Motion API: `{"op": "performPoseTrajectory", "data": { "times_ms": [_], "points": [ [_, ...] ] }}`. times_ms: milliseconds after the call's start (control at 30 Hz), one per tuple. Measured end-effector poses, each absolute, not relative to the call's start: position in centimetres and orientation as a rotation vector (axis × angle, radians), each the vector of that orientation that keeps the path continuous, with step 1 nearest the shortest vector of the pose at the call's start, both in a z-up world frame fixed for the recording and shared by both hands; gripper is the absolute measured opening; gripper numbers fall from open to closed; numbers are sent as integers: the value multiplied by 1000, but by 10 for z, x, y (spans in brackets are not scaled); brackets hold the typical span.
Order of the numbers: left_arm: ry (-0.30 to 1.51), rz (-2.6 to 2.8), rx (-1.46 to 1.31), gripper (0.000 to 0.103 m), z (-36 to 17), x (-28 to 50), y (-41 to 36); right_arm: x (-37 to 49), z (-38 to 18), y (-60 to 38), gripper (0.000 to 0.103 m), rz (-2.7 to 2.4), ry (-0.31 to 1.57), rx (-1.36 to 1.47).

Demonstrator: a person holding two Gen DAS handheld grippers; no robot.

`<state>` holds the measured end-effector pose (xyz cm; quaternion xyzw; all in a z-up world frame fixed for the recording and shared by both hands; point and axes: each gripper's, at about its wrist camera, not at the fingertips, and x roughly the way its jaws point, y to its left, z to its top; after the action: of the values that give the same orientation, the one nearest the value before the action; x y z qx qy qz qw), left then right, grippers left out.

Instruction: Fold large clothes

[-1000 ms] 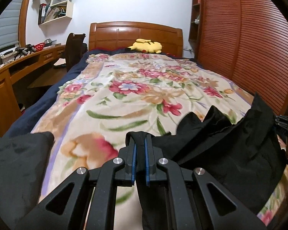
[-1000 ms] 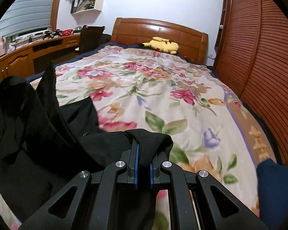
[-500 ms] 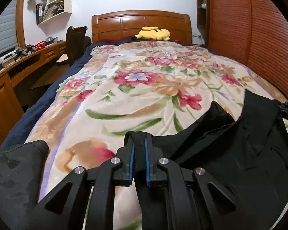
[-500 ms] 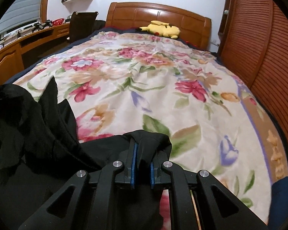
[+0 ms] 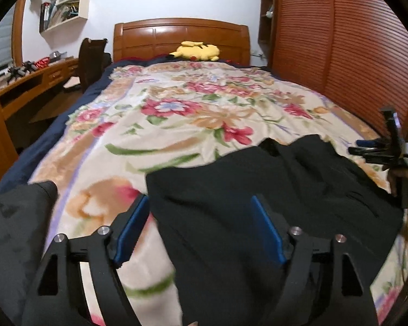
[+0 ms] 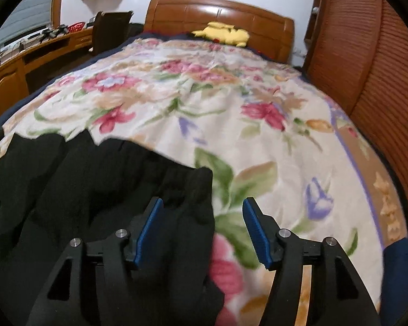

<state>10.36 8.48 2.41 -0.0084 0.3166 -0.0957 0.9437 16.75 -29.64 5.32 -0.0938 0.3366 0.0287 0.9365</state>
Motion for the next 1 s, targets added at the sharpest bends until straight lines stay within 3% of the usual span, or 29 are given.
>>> {"op": "performPoseTrajectory", "data": {
  "times_ms": [467, 533, 567, 600, 1000],
  "points": [
    [650, -253, -58, 78, 13, 46, 45, 203, 21, -313, 62, 104, 870, -91],
    [643, -260, -61, 78, 11, 43, 43, 206, 20, -314, 46, 130, 881, -77],
    [637, -261, -62, 78, 11, 42, 43, 206, 20, -313, 19, 158, 884, -76],
    [630, -259, -61, 78, 10, 42, 43, 204, 21, -310, 5, 188, 884, -91],
    [619, -267, -43, 78, 5, 37, 38, 183, 52, -336, 2, -18, 728, -121]
  ]
}}
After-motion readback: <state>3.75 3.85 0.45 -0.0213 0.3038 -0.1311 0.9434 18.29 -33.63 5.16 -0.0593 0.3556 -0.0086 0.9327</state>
